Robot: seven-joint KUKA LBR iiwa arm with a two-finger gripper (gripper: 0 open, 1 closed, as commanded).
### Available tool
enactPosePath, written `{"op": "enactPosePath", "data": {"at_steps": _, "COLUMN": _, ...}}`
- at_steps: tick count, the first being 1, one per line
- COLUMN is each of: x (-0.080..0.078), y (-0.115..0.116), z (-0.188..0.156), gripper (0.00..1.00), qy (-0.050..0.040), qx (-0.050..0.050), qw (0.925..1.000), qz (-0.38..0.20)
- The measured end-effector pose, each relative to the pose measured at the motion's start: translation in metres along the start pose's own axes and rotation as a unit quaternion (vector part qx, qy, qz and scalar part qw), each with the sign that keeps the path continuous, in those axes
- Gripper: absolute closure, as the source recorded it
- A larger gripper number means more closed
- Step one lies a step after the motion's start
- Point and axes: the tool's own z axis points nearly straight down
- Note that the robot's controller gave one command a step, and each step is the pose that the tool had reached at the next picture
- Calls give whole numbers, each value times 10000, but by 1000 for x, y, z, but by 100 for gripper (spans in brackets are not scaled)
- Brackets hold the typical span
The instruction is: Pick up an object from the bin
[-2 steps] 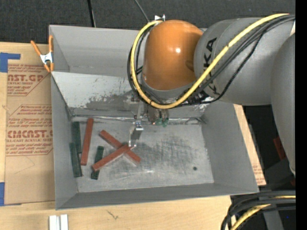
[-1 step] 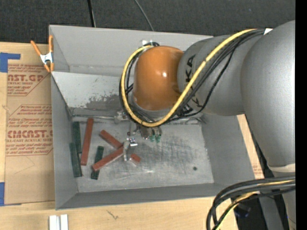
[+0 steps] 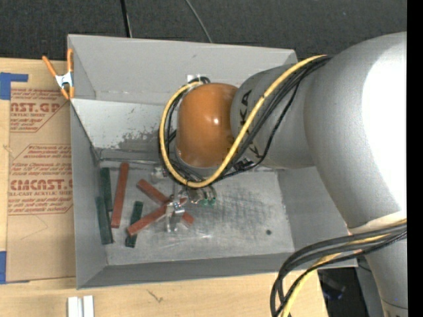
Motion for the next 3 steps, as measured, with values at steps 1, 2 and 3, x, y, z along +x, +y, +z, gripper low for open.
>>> {"op": "enactPosePath", "data": {"at_steps": 1, "x": 4, "y": 10, "z": -11, "gripper": 0, "qy": -15, "qx": -2, "qw": 9814, "qz": -1919}}
{"op": "enactPosePath", "data": {"at_steps": 2, "x": 14, "y": 13, "z": 23, "gripper": 0, "qy": -15, "qx": -7, "qw": 9779, "qz": -2090}}
{"op": "enactPosePath", "data": {"at_steps": 3, "x": 19, "y": 16, "z": 28, "gripper": 100, "qy": 1, "qx": 3, "qw": 9637, "qz": -2670}}
